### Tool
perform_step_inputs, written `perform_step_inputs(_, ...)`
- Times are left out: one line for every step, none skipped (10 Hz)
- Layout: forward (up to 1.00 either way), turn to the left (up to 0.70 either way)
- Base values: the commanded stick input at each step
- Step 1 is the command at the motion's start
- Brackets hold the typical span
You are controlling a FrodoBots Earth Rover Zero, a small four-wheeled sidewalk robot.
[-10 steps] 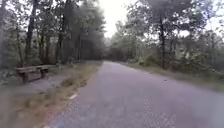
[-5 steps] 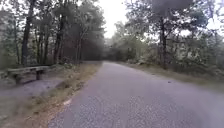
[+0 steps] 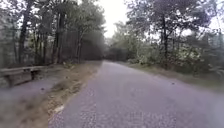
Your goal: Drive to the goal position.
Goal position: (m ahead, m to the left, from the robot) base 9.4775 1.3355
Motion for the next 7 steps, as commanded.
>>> perform_step_inputs(0.45,0.0)
perform_step_inputs(0.45,0.0)
perform_step_inputs(0.45,0.0)
perform_step_inputs(0.45,0.0)
perform_step_inputs(0.45,0.0)
perform_step_inputs(0.45,0.0)
perform_step_inputs(0.45,0.0)
